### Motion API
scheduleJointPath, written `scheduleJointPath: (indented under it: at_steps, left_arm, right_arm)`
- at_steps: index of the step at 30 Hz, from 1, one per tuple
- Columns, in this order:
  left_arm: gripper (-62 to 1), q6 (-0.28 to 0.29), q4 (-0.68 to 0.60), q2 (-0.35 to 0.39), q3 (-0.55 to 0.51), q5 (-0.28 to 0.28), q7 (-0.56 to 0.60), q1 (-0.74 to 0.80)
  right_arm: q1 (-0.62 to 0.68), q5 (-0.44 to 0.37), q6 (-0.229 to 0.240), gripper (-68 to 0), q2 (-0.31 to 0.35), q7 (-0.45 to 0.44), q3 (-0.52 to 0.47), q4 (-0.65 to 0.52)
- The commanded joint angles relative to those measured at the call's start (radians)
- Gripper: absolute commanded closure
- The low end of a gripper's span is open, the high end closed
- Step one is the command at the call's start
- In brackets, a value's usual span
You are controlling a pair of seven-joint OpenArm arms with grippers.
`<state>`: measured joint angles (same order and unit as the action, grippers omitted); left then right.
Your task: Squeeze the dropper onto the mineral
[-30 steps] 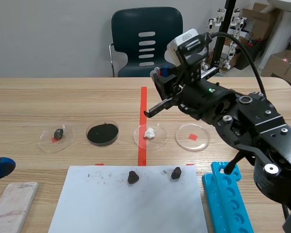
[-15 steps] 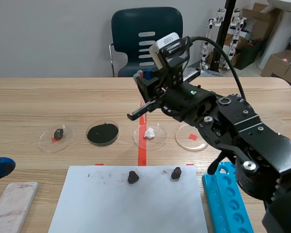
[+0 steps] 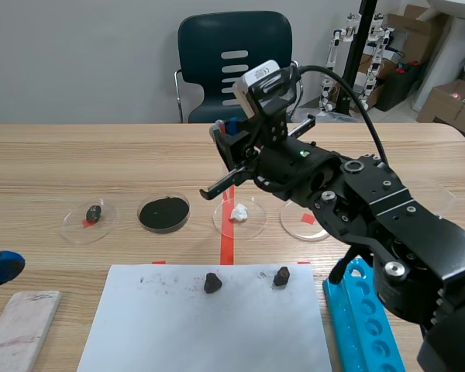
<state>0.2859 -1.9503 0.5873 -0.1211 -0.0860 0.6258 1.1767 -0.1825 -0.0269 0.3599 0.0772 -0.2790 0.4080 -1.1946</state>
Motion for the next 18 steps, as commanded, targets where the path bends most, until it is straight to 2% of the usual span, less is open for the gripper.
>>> scheduleJointPath:
  at_steps: [1,8,12,18]
  left_arm:
    - [-62.3,0.001,-0.006,-0.005,0.004,-0.006,0.017,0.000]
    - [-62.3,0.001,-0.006,-0.005,0.004,-0.006,0.017,0.000]
    - [-62.3,0.001,-0.006,-0.005,0.004,-0.006,0.017,0.000]
    - [-62.3,0.001,-0.006,-0.005,0.004,-0.006,0.017,0.000]
  right_arm:
    - [-0.017,-0.011,0.000,-8.1,-0.003,-0.010,0.000,-0.005]
    - [-0.017,-0.011,-0.004,-8.1,-0.003,0.017,0.000,-0.005]
    - [-0.017,-0.011,-0.038,-8.1,-0.003,0.030,0.000,-0.005]
    - [-0.017,-0.011,-0.038,-8.1,-0.003,0.030,0.000,-0.005]
